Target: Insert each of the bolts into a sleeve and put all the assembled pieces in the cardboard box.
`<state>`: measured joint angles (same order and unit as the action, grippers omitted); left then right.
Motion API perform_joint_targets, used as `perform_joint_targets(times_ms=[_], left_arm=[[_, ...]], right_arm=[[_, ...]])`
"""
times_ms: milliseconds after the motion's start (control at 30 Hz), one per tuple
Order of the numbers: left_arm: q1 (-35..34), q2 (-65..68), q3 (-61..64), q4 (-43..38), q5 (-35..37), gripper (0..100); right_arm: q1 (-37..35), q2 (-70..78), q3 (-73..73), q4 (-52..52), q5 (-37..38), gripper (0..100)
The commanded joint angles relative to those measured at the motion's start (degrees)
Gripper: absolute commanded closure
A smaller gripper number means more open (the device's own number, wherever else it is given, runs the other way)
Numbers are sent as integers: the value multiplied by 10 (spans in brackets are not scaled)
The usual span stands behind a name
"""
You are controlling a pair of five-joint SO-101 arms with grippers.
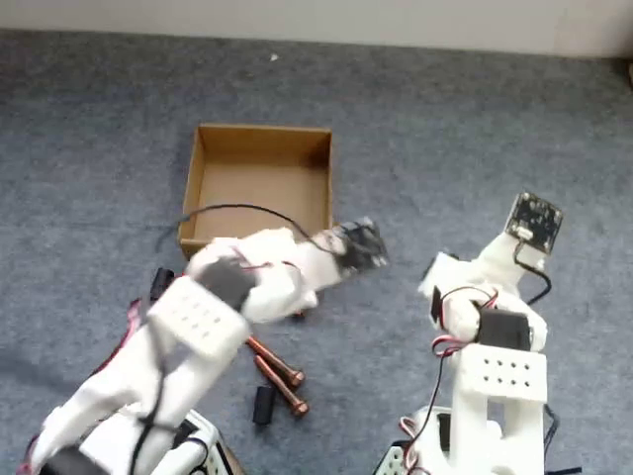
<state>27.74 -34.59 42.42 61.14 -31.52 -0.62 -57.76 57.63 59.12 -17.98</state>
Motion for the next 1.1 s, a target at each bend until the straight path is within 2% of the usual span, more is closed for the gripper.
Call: perform_joint_targets(times_ms=[0,200,367,567,833,1067], left_arm=[[-54,-148,-9,5,71,995],[-113,-293,-8,2,212,995],[-138,-374,-5,-23,302,995],[-157,-412,-5,-85,398,995],[-155,-413,-4,-153,484,995],[-133,-415,17,-163,517,994]], right_arm=[[-74,-63,-59,6,-1,994],[-200,-119,-47,-83,6,994],[-273,-122,14,-162,125,994],[-362,-122,71,-242,171,994],[-439,-122,153,-400,232,994],[-451,-122,214,-532,242,994]])
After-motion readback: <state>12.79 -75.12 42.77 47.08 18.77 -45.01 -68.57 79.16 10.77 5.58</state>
